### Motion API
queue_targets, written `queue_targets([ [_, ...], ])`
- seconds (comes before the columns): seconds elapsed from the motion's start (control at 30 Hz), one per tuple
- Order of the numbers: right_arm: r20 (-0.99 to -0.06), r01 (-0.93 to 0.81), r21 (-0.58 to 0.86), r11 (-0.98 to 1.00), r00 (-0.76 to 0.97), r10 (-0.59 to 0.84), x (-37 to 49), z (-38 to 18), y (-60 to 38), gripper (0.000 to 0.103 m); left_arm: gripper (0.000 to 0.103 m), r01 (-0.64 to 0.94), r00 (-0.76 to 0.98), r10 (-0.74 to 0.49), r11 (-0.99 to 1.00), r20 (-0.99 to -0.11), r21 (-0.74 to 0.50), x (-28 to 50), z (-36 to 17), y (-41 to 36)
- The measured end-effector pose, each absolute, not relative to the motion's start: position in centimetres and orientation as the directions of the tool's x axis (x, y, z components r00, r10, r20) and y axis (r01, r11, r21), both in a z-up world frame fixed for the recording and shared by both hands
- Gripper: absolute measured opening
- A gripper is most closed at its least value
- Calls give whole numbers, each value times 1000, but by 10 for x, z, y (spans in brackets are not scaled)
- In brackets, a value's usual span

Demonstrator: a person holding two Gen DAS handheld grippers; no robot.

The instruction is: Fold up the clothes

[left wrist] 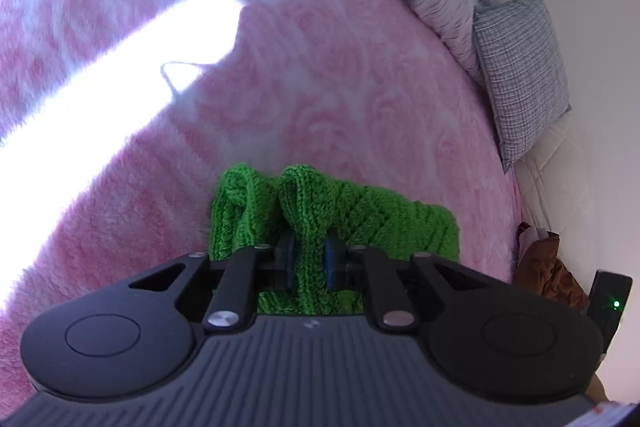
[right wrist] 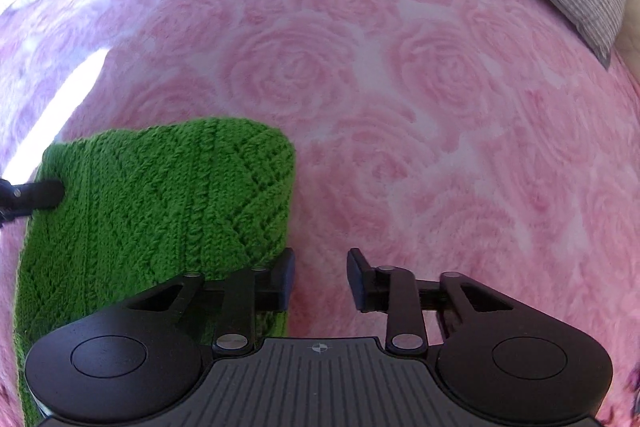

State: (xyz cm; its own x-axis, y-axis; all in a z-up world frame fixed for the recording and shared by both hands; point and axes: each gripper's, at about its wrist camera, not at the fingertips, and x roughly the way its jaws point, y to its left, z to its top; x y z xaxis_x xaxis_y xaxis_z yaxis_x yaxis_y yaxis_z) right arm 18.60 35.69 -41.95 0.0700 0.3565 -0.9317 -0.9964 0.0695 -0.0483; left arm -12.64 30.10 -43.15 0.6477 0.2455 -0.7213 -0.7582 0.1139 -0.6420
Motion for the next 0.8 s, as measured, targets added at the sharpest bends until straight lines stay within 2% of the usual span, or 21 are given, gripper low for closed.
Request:
queue_targets([
  [0.13, -925, -996, -86, 3, 81, 372, 163, -414, 359, 18, 10, -785, 617, 285, 168, -733, -596, -141, -410, 294],
  [0.3, -902, -971, -222, -87, 171, 396, 126, -426, 361, 17, 12, -817, 576, 275, 146, -770, -558, -150, -436, 305],
  [0.4, -893, -962, -254, -98, 194, 405, 119, -428, 361, 16, 13, -813, 582, 279, 155, -764, -562, -149, -438, 315],
  [0.47, -888, -961, -256, -101, 193, 418, 121, -428, 357, 16, 19, -816, 577, 274, 167, -769, -553, -148, -440, 314],
  [0.53, -887, -971, -230, -68, 180, 425, 130, -425, 353, 17, 40, -833, 553, 275, 169, -786, -527, -149, -438, 309],
  [0.57, -893, -980, -197, -42, 161, 421, 137, -421, 348, 17, 41, -837, 547, 276, 151, -790, -526, -152, -436, 304],
  [0.6, -898, -987, -160, -12, 140, 418, 145, -416, 343, 21, 41, -829, 558, 273, 130, -784, -544, -158, -434, 299],
  [0.67, -897, -994, -92, 58, 108, 428, 159, -405, 323, 35, 41, -804, 589, 256, 92, -767, -587, -170, -427, 281],
  [0.7, -895, -995, -53, 90, 87, 438, 165, -399, 310, 46, 41, -796, 600, 243, 85, -762, -599, -175, -424, 270],
  [0.73, -892, -992, -18, 125, 73, 447, 170, -393, 296, 50, 42, -788, 612, 227, 88, -758, -610, -178, -420, 256],
  [0.8, -892, -981, 59, 187, 32, 451, 179, -385, 268, 52, 42, -771, 636, 176, 94, -751, -630, -182, -416, 227],
])
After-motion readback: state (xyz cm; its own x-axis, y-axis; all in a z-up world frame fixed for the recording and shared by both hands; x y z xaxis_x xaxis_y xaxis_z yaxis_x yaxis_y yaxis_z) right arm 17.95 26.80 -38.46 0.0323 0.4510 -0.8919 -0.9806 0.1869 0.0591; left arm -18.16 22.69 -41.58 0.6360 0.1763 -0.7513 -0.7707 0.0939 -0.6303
